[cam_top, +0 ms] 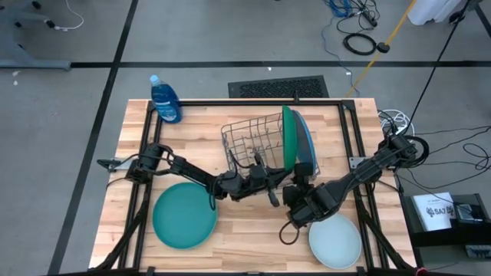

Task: Sort dishes
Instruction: Put the dark green plate into the dish rack

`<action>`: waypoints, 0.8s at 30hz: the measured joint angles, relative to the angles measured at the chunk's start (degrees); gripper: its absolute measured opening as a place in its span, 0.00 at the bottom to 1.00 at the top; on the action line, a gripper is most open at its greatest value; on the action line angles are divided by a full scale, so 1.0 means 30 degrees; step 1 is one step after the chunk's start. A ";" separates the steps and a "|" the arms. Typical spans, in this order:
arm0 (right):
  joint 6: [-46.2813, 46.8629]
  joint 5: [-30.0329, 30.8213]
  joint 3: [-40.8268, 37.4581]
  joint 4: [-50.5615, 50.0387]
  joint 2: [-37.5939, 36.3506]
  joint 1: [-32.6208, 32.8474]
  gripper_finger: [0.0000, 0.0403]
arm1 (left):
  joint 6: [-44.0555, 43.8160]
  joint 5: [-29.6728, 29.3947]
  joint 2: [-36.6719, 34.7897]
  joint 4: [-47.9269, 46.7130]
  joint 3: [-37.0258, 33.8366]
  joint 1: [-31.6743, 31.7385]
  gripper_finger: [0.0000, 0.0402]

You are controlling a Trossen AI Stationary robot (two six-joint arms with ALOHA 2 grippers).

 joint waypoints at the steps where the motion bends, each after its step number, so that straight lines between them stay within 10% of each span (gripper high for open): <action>1: 0.0070 -0.0046 0.0000 -0.0050 0.0000 -0.0031 0.31 | 0.0000 0.0006 0.0006 0.0005 0.0000 0.0000 0.00; 24: -0.0617 -0.2446 0.0000 0.1737 -0.0073 -0.1151 0.08 | -0.0058 -0.0372 0.0051 0.0732 -0.0044 0.0029 0.00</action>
